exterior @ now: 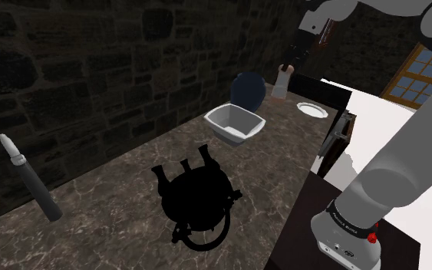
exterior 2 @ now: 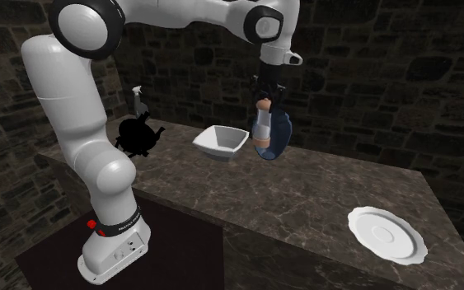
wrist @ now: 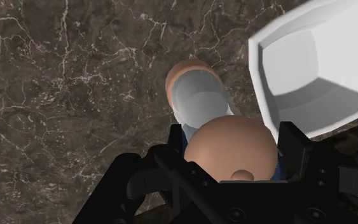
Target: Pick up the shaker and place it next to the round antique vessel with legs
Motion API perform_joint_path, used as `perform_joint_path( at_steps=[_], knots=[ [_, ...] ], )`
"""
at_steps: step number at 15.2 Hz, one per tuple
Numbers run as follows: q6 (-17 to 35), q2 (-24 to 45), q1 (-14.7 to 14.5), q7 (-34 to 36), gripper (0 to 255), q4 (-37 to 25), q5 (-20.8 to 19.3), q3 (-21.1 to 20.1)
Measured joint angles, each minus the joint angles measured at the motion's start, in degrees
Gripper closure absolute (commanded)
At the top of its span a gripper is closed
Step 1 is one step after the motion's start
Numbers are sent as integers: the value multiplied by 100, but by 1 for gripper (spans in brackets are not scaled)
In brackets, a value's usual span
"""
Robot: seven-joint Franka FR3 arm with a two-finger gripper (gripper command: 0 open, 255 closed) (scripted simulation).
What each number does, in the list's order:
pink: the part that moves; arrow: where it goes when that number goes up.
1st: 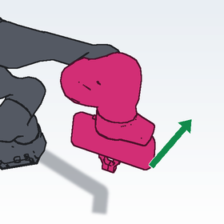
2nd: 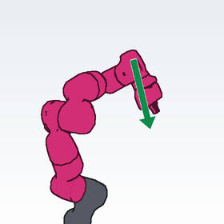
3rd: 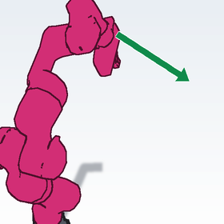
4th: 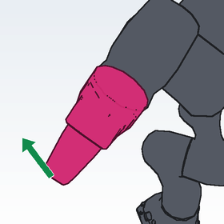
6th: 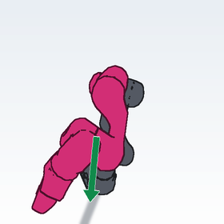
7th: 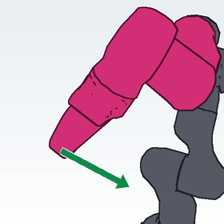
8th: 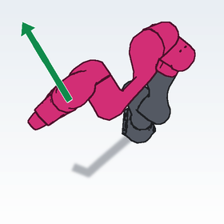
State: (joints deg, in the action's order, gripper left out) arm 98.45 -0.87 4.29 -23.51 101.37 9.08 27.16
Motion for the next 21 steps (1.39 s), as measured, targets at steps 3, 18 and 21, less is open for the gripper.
perform_joint_path(
  at_steps=[3, 18, 21],
  knots=[
    [-236, 37, 9, 17, 255, -269, 11, 10],
    [-1485, 318, 83, 89, 255, -1762, 138, 76],
    [-1759, 461, 122, 85, 255, -2157, 212, 102]
  ],
)
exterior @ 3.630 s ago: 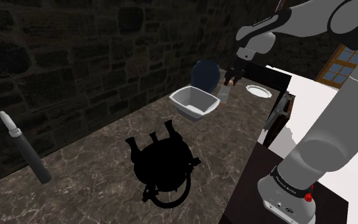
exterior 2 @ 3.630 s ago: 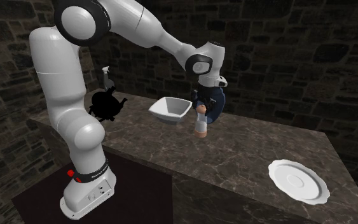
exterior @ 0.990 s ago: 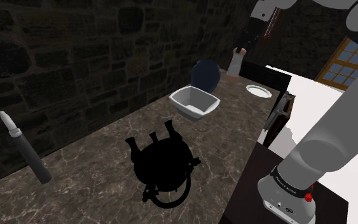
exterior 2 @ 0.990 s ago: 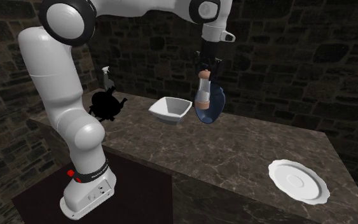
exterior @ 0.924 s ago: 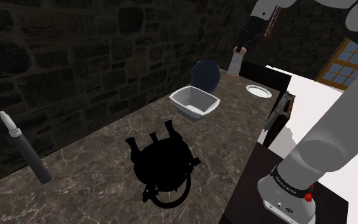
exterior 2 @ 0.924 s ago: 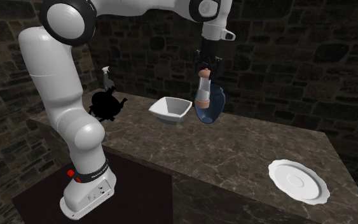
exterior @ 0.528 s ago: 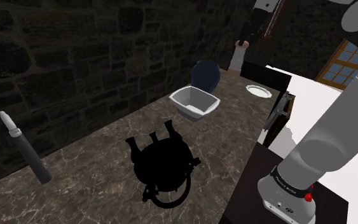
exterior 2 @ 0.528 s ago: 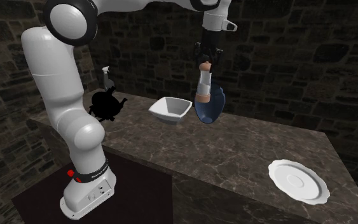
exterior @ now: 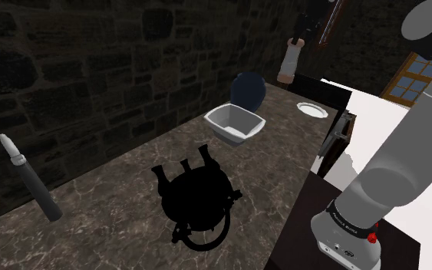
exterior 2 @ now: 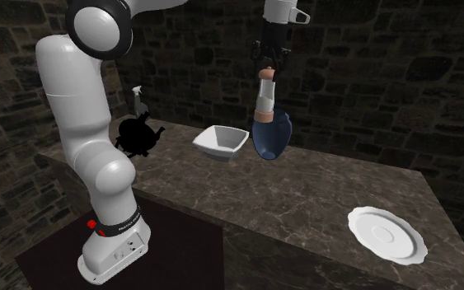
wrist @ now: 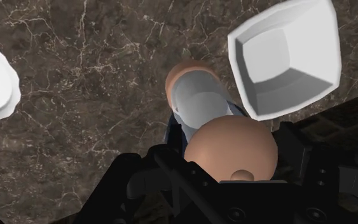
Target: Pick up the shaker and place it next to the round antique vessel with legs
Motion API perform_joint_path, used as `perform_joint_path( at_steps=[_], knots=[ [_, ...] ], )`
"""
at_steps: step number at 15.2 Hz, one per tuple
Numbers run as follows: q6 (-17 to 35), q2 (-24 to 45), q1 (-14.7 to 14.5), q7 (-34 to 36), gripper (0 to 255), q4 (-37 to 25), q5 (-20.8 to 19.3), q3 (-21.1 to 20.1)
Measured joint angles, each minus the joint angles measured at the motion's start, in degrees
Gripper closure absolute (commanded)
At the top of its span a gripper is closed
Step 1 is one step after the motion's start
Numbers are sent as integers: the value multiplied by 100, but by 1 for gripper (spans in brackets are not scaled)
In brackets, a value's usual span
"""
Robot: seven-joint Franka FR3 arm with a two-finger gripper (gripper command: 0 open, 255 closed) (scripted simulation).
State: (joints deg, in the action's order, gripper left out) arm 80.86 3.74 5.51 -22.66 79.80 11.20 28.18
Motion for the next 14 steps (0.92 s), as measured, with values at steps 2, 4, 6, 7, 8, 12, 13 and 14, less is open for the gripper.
perform_joint_path(
  at_steps=[2, 4, 6, 7, 8, 12, 13, 14],
  knots=[
    [-182, 65, 22, 9, 255, -239, 37, 12],
    [-260, -2, -9, 65, 255, -263, 9, -6],
    [-170, -415, -163, 286, 255, 156, -179, -121],
    [-96, -659, -239, 416, 255, 426, -283, -198],
    [-22, -921, -319, 579, 255, 710, -387, -301],
    [159, -1723, -497, 1131, 255, 1561, -637, -680],
    [153, -1903, -532, 1279, 255, 1708, -673, -786],
    [164, -2136, -547, 1402, 255, 1929, -726, -884]
  ],
)
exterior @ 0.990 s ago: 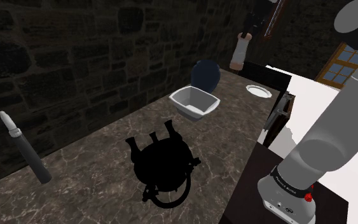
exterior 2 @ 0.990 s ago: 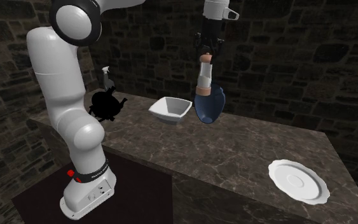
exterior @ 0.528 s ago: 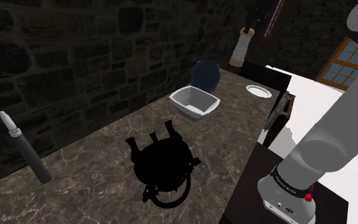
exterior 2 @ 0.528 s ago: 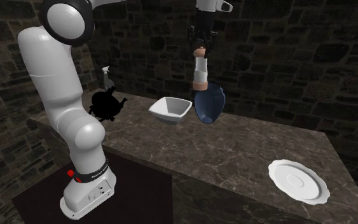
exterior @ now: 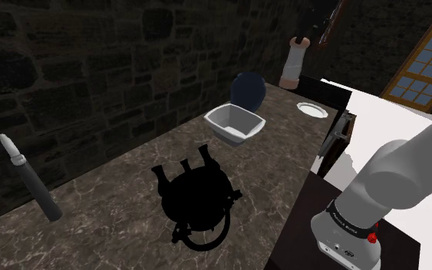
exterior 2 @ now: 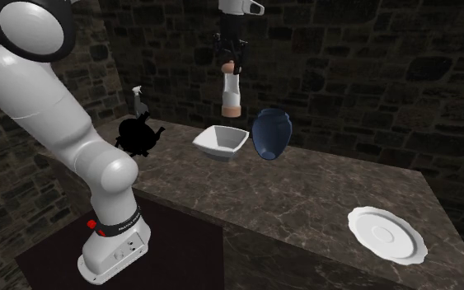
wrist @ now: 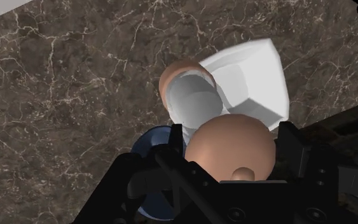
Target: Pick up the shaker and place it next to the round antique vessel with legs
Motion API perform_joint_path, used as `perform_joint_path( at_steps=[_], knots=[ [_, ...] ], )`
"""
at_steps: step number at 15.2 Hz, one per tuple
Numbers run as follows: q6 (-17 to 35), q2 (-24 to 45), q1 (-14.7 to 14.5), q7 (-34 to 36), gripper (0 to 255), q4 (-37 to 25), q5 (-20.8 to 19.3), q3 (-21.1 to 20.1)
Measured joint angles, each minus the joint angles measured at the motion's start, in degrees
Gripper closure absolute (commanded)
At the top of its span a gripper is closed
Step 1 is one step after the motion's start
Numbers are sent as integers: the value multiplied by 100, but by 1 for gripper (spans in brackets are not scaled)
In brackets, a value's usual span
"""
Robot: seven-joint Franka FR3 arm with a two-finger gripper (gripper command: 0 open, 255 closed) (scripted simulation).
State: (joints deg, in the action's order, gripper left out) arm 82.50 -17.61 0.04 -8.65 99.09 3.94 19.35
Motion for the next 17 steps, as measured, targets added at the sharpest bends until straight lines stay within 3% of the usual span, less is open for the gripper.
perform_joint_path(
  at_steps=[6, 17],
  knots=[
    [103, -1069, -105, 812, 255, 1063, -40, -661],
    [-76, -2419, -330, 2236, 255, 2070, 467, -1881]
  ],
)
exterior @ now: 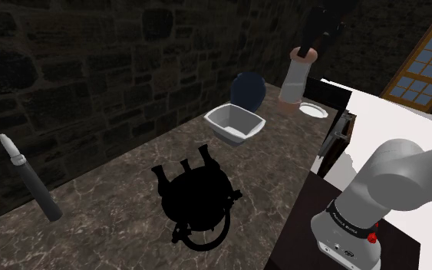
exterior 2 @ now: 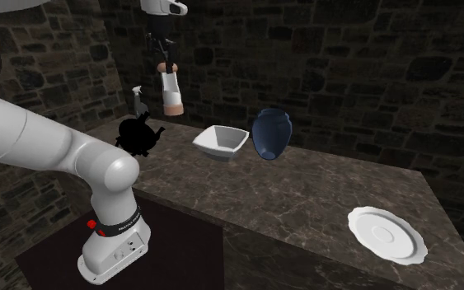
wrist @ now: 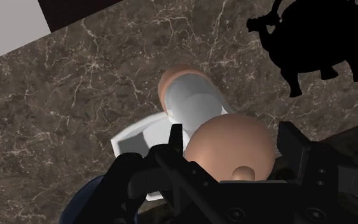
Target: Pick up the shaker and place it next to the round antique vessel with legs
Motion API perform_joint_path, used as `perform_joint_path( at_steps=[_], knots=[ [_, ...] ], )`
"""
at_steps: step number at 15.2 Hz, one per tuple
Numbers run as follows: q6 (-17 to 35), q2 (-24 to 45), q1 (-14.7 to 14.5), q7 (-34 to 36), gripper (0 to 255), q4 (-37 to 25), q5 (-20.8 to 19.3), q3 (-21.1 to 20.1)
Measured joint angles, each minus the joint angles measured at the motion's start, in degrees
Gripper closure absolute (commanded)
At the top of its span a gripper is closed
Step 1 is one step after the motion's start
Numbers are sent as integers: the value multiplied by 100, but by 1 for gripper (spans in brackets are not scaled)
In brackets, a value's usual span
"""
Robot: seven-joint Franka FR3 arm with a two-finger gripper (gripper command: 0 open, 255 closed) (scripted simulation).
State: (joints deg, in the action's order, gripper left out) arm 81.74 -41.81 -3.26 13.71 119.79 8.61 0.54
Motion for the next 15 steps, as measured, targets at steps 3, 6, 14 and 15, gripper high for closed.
perform_joint_path(
  at_steps=[3, 6, 14, 15],
  knots=[
    [-66, -263, -66, 332, 255, 148, 187, -289],
    [-50, -526, -158, 766, 255, 342, 461, -694],
    [-150, -871, -376, 1805, 255, 322, 1141, -1631],
    [-121, -847, -389, 1935, 255, 284, 1228, -1767]
  ],
)
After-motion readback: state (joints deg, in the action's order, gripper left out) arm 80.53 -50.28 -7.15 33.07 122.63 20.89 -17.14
